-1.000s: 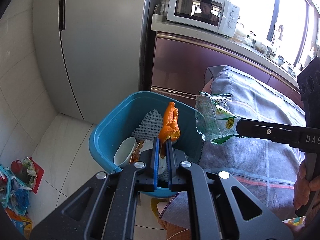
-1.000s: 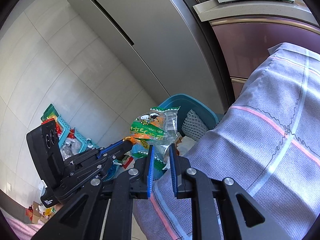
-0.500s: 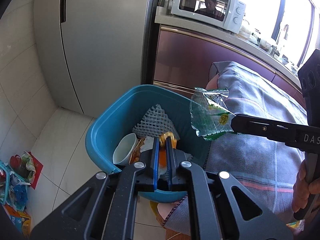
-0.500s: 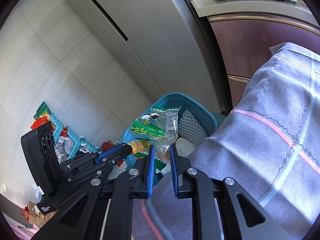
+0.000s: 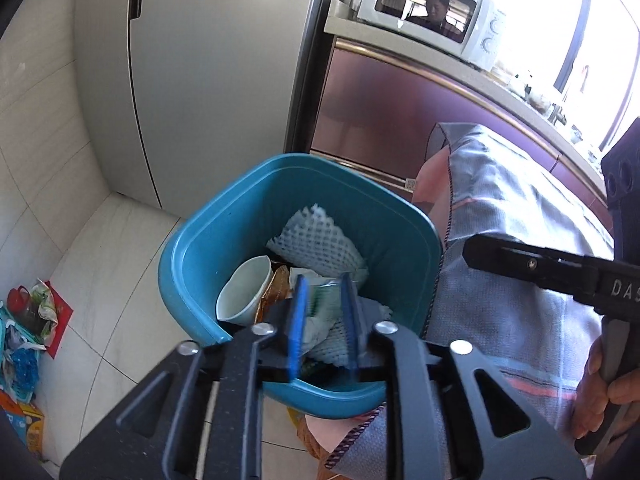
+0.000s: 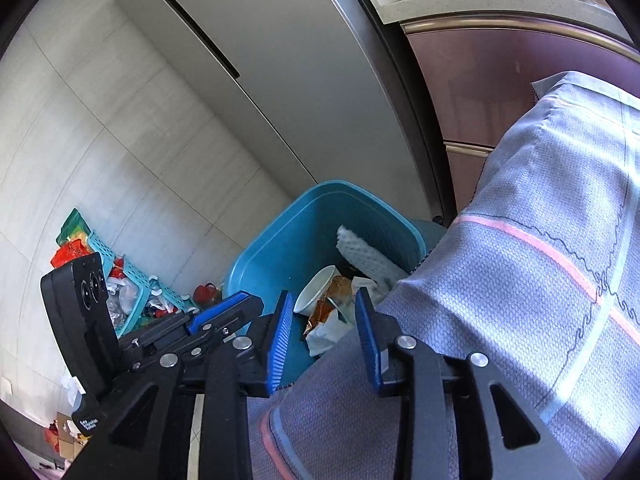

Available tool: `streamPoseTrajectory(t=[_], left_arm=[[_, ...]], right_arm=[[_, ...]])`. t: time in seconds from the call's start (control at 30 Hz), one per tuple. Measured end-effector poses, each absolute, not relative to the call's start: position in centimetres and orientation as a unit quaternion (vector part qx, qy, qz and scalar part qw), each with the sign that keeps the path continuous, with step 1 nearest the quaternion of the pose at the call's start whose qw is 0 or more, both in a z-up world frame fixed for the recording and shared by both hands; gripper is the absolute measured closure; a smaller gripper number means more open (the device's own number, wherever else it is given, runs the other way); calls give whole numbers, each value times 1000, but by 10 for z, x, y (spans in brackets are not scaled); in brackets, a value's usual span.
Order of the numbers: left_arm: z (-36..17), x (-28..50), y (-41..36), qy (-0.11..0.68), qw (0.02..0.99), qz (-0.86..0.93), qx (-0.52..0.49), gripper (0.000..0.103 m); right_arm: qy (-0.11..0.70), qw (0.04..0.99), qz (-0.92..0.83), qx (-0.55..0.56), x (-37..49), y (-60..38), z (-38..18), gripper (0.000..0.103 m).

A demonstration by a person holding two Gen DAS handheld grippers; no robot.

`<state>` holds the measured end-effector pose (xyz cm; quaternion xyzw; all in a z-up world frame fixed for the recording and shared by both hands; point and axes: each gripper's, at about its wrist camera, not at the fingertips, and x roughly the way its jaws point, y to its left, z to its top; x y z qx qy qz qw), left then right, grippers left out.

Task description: Collect trash

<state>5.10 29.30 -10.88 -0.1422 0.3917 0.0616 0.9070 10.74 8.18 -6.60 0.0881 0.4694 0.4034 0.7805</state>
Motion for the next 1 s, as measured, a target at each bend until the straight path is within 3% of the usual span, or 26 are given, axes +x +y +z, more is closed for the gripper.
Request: streamPoseTrajectory(t=[0.17, 0.27, 0.3, 0.33, 0.47, 0.77, 1.0], left_arm=[[-98, 40, 290, 368, 917, 51, -145, 58], [-89, 34, 282, 355, 924, 37, -139, 47], [-86, 31, 278, 350, 926, 31, -137, 43], [-82, 28, 274, 343, 929, 22, -135, 34], [-69, 15, 252, 310, 942, -13, -127, 6], [-44, -3, 189, 258, 960, -38, -104, 6], [-23, -6, 131, 225, 971, -44, -71, 6]], right_arm=[[454, 788, 407, 88, 99, 65, -61, 63], [437, 800, 404, 82, 88, 52, -53, 51], [430, 806, 400, 79, 85, 46, -50, 43], [423, 812, 395, 78, 83, 40, -48, 36], [390, 840, 371, 72, 66, 10, -36, 26], [292, 919, 258, 58, 16, -75, -13, 7], [236, 956, 163, 54, -15, -127, -5, 7]])
